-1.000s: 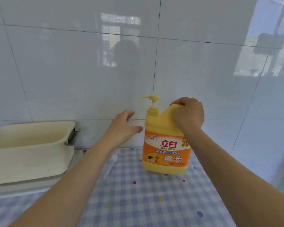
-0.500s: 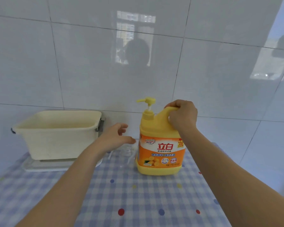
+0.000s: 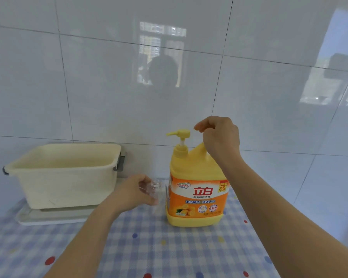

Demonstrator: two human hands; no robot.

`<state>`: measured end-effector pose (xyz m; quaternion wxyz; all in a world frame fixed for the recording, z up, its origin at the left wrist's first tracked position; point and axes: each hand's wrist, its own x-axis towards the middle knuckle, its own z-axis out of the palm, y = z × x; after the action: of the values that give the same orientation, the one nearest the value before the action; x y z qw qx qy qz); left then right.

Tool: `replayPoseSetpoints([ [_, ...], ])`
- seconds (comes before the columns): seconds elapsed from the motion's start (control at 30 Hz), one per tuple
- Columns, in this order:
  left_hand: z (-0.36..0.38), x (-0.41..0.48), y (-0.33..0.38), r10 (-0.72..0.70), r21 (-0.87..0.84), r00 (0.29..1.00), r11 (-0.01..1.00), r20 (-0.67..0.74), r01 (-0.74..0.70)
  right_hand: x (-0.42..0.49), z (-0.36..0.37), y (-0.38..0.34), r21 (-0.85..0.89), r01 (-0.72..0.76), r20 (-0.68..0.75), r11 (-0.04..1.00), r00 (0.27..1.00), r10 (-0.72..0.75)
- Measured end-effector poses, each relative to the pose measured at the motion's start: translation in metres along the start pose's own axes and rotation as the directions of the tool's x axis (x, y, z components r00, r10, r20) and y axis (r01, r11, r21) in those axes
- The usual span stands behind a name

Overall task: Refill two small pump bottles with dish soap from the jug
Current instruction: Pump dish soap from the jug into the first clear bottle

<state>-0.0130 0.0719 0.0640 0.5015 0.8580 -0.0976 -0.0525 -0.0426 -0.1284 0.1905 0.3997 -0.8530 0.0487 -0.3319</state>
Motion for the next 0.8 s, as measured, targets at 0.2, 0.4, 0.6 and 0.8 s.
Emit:
replayPoseSetpoints([
  [0.2,-0.017,-0.005,0.037,0.136,-0.257,0.983,0.952,-0.123,-0.164,0.029,0.020,-0.026,-0.002,0.048,0.100,0.999,0.994,-0.048],
  [0.4,-0.027,0.000,0.059,0.221,-0.287,0.967,0.925,-0.128,-0.249,0.045,0.040,-0.035,-0.012,-0.016,0.244,1.000,0.970,0.018],
  [0.6,-0.034,0.011,0.068,0.311,-0.234,0.945,0.916,-0.105,-0.327,0.050,0.049,-0.038,-0.035,-0.001,0.309,0.999,0.951,0.012],
  [0.8,-0.043,0.020,0.071,0.384,-0.231,0.923,0.897,-0.019,-0.378,0.052,0.056,-0.030,-0.093,-0.028,0.331,0.995,0.942,0.057],
])
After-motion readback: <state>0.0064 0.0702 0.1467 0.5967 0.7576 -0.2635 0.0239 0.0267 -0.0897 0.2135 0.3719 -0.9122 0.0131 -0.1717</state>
